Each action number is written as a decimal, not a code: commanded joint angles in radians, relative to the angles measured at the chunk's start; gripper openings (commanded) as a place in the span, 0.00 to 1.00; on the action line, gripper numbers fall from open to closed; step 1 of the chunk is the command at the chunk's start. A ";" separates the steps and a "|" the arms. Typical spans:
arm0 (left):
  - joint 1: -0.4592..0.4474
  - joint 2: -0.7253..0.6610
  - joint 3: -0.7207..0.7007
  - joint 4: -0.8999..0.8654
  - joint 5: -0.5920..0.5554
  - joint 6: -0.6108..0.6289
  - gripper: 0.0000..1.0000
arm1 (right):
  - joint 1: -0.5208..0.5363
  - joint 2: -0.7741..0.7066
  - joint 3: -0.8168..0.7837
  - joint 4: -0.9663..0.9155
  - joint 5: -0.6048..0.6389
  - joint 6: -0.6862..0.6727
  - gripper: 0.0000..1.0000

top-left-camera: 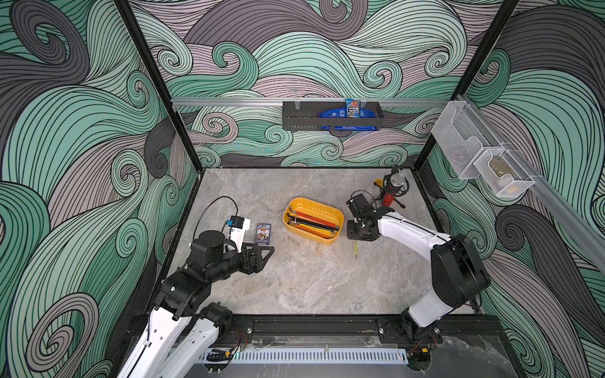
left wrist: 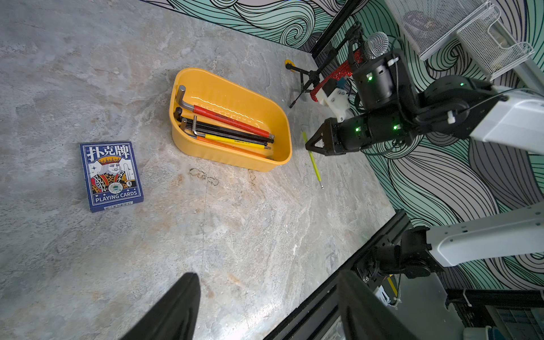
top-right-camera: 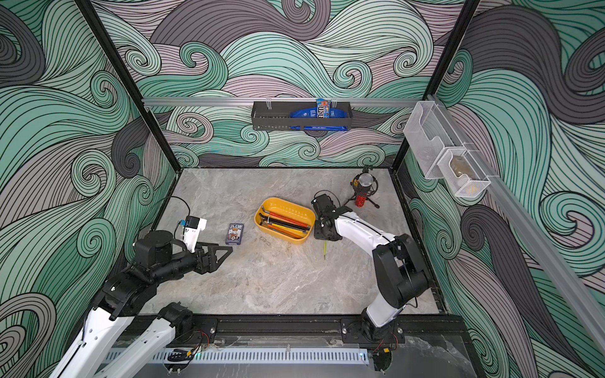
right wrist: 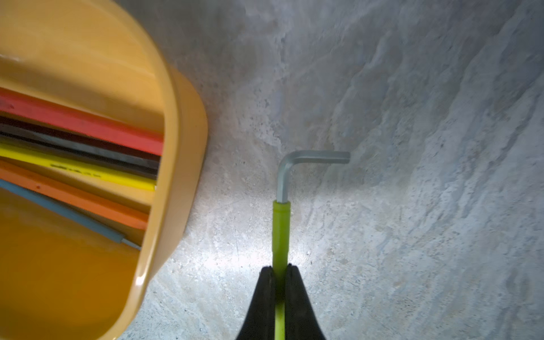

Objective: Put the hex key on the desktop into the storage box
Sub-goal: Pick up the Allen key from the center of the board, then place the Allen key in the storage box.

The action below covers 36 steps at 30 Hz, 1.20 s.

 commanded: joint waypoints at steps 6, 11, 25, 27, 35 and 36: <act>-0.004 0.010 0.001 0.011 0.014 0.006 0.76 | 0.014 0.078 0.295 -0.034 0.015 -0.232 0.00; -0.004 0.011 0.005 0.006 0.015 0.005 0.76 | 0.055 0.162 0.456 -0.005 -0.016 -0.377 0.00; -0.005 0.011 0.034 -0.032 0.026 0.006 0.76 | 0.176 0.317 0.507 0.167 -0.128 -0.756 0.00; -0.003 0.008 0.034 -0.035 0.027 0.003 0.76 | 0.186 0.332 0.487 0.184 -0.138 -0.793 0.00; -0.004 0.015 0.053 -0.075 0.025 0.019 0.76 | 0.241 0.393 0.417 0.197 -0.149 -0.899 0.00; -0.005 0.016 0.054 -0.078 0.025 0.020 0.76 | 0.247 0.397 0.406 0.198 -0.149 -0.909 0.00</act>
